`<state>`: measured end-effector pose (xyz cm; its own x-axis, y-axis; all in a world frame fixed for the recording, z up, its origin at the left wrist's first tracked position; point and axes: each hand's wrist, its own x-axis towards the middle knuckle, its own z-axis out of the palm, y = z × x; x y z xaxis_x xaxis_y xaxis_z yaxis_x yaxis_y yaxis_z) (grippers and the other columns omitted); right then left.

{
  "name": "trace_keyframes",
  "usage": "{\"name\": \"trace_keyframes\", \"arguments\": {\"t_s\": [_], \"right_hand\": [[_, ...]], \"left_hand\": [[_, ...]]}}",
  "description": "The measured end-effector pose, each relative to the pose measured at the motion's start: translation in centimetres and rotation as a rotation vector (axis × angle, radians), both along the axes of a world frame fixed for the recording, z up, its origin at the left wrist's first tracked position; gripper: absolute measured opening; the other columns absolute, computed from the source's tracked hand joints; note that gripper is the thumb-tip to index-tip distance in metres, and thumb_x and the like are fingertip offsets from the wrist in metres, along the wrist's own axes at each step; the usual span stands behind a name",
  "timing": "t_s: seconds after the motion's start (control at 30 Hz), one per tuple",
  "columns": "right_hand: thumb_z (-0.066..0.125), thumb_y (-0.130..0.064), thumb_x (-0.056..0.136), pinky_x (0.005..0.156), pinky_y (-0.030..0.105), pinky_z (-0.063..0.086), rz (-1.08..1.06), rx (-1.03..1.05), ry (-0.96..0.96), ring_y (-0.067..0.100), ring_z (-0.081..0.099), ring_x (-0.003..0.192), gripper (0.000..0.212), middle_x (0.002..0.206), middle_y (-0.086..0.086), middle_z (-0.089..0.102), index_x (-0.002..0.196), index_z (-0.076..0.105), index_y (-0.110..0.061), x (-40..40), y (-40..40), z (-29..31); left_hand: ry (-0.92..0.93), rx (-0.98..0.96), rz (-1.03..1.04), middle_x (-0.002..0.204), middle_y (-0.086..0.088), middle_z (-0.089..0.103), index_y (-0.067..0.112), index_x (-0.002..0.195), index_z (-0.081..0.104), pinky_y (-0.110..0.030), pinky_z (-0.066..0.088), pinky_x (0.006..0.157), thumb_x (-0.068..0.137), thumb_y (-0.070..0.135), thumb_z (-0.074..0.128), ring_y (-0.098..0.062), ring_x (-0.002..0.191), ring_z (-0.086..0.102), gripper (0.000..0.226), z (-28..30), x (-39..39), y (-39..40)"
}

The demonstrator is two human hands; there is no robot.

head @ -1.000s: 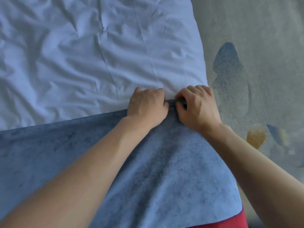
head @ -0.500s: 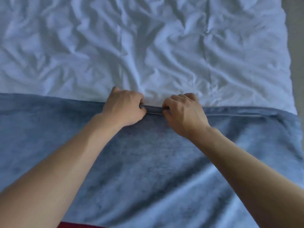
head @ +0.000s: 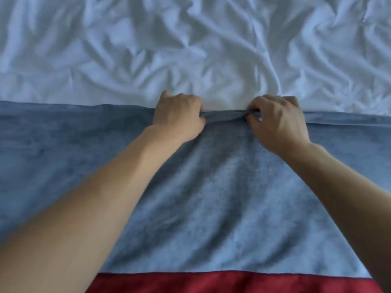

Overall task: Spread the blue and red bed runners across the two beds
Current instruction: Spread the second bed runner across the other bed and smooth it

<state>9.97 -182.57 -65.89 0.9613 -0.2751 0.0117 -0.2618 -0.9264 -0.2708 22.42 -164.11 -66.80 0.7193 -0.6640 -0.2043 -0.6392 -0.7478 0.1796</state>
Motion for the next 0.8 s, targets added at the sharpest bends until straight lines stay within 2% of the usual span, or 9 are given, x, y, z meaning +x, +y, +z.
{"name": "trace_keyframes", "arguments": {"t_s": [0.13, 0.3, 0.37, 0.47, 0.6, 0.7, 0.8], "right_hand": [[0.062, -0.024, 0.09, 0.094, 0.037, 0.034, -0.122, 0.016, 0.039, 0.028, 0.063, 0.085, 0.013, 0.093, 0.003, 0.073, 0.093, 0.073, -0.016, 1.4, -0.5, 0.9], [0.055, -0.045, 0.092, 0.097, 0.037, 0.035, -0.028, 0.118, 0.026, 0.018, 0.061, 0.081, 0.028, 0.088, -0.006, 0.069, 0.088, 0.07, -0.022, 3.2, 2.3, 0.5], [0.061, -0.038, 0.091, 0.094, 0.037, 0.034, 0.031, 0.088, 0.028, 0.021, 0.061, 0.081, 0.02, 0.086, -0.005, 0.068, 0.087, 0.069, -0.02, 3.9, 2.7, 0.1], [0.064, -0.032, 0.09, 0.09, 0.038, 0.034, 0.004, 0.085, 0.047, 0.024, 0.059, 0.082, 0.014, 0.087, -0.002, 0.069, 0.085, 0.07, -0.021, 4.4, 2.0, -0.4], [0.06, -0.037, 0.089, 0.09, 0.037, 0.036, 0.014, 0.144, 0.018, 0.022, 0.06, 0.081, 0.018, 0.086, -0.004, 0.068, 0.087, 0.069, -0.021, 5.1, 3.5, -0.5], [0.064, -0.045, 0.085, 0.089, 0.039, 0.04, 0.192, 0.135, 0.003, 0.02, 0.059, 0.081, 0.028, 0.089, -0.004, 0.066, 0.1, 0.069, -0.021, 6.2, 7.2, -0.2], [0.059, -0.03, 0.093, 0.087, 0.041, 0.041, 0.233, 0.078, -0.005, 0.025, 0.063, 0.087, 0.018, 0.093, 0.0, 0.07, 0.099, 0.073, -0.02, 8.2, 9.8, -0.3]], "left_hand": [[0.013, -0.019, -0.021, 0.081, 0.002, 0.065, 0.022, 0.088, 0.063, -0.036, 0.028, 0.081, 0.089, 0.041, 0.06, -0.024, 0.078, 0.059, 0.02, 0.5, 2.4, 0.5], [0.057, -0.064, -0.032, 0.086, 0.005, 0.066, 0.024, 0.097, 0.063, -0.036, 0.028, 0.084, 0.087, 0.041, 0.062, -0.022, 0.083, 0.061, 0.02, 0.3, 1.9, 2.0], [0.041, -0.03, 0.016, 0.087, 0.003, 0.067, 0.024, 0.094, 0.063, -0.037, 0.03, 0.087, 0.089, 0.042, 0.061, -0.024, 0.083, 0.061, 0.019, 0.4, 2.5, 3.8], [0.039, 0.014, 0.122, 0.085, 0.006, 0.063, 0.028, 0.088, 0.059, -0.037, 0.03, 0.087, 0.089, 0.046, 0.061, -0.023, 0.079, 0.055, 0.018, 0.6, 4.3, 6.9], [0.064, 0.002, 0.213, 0.088, 0.007, 0.066, 0.029, 0.089, 0.062, -0.037, 0.032, 0.093, 0.09, 0.047, 0.063, -0.022, 0.084, 0.059, 0.018, 0.8, 5.5, 9.3], [0.046, -0.047, 0.185, 0.088, 0.008, 0.068, 0.03, 0.09, 0.063, -0.036, 0.032, 0.09, 0.091, 0.044, 0.062, -0.02, 0.08, 0.058, 0.014, 0.6, 5.7, 9.6], [0.049, -0.021, 0.187, 0.084, 0.01, 0.064, 0.033, 0.087, 0.062, -0.033, 0.028, 0.084, 0.09, 0.046, 0.062, -0.018, 0.078, 0.053, 0.014, 0.7, 6.9, 11.5]]}}
